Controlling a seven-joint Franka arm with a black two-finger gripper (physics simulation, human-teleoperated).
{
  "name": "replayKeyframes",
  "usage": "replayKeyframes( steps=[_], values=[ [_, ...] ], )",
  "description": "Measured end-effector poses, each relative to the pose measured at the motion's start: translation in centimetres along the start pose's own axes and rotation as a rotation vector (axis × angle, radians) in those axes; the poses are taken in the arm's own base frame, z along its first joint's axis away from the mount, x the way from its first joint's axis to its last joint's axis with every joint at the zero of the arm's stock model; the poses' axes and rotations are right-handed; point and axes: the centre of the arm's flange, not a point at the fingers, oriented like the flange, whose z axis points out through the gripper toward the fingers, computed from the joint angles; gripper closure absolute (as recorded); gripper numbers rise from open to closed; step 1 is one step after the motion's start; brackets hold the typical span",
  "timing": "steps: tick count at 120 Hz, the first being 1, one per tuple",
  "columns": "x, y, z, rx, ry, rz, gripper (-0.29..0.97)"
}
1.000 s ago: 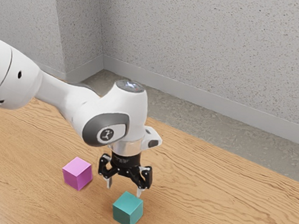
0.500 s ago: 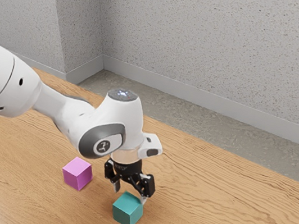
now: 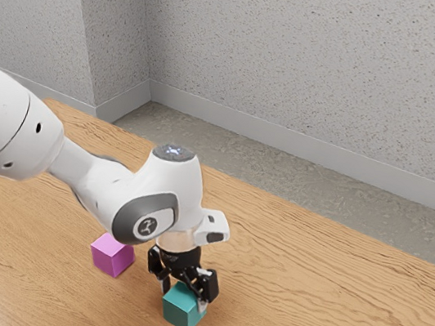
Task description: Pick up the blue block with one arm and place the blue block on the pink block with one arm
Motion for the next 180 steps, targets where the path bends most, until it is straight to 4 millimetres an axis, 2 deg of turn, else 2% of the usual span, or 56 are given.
replayKeyframes(
  steps=[38,84,112,131,140,150,160,166,180],
  values=[
    [-0.1,0.2,-0.1,-0.003,0.004,0.032,0.02],
    [-0.5,0.2,1.2,-0.001,-0.021,0.04,0.03],
    [-0.7,0.8,0.7,0.0,-0.012,0.057,0.26],
    [-0.6,1.1,-1.0,0.005,0.023,0.071,0.33],
    [-0.5,0.9,-5.0,0.02,0.093,0.095,0.34],
    [-0.3,-0.6,-9.7,0.049,0.173,0.094,0.32],
    [0.2,-3.2,-11.7,0.078,0.194,0.056,0.31],
    [0.8,-6.0,-12.2,0.093,0.187,0.002,0.31],
    [1.9,-14.3,-12.8,0.117,0.168,-0.163,0.3]
  ],
)
